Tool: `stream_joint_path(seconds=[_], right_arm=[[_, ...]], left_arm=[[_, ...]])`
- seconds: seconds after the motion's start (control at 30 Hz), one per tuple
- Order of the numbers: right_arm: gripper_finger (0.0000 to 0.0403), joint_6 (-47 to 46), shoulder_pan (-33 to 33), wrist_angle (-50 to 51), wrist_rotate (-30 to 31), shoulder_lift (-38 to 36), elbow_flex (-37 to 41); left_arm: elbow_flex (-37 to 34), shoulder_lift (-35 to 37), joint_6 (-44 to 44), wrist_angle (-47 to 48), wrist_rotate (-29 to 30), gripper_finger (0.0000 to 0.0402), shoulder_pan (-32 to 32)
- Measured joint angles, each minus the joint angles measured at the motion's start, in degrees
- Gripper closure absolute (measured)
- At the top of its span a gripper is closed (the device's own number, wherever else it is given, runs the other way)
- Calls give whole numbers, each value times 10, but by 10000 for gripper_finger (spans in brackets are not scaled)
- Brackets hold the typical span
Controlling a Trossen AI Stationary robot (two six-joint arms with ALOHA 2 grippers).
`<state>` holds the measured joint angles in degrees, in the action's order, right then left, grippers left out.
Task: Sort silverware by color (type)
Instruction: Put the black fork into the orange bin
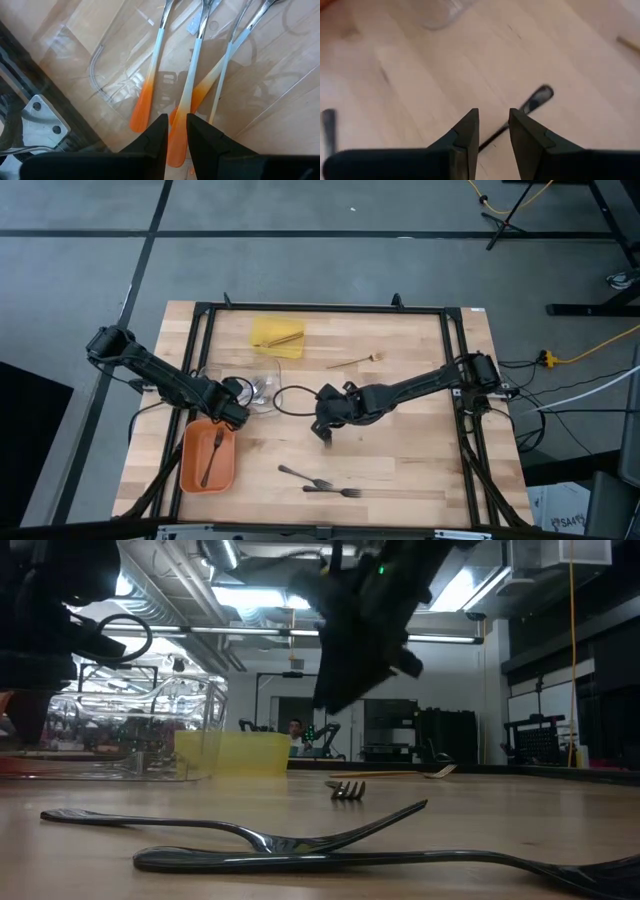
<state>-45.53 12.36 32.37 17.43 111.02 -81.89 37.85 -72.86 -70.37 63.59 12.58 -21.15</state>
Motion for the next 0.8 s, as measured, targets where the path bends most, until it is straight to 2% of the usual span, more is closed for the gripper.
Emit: stream_joint_path(seconds=[0.23, 0.47, 0.8], right_arm=[[306, -62, 0, 14, -3, 41, 0], [306, -95, 0, 15, -49, 81, 0], [306, -97, 0, 7, -65, 98, -2]], left_arm=[[0, 0, 0, 0, 2, 337, 0], [0, 0, 0, 0, 2, 337, 0], [0, 0, 0, -1, 4, 337, 0]])
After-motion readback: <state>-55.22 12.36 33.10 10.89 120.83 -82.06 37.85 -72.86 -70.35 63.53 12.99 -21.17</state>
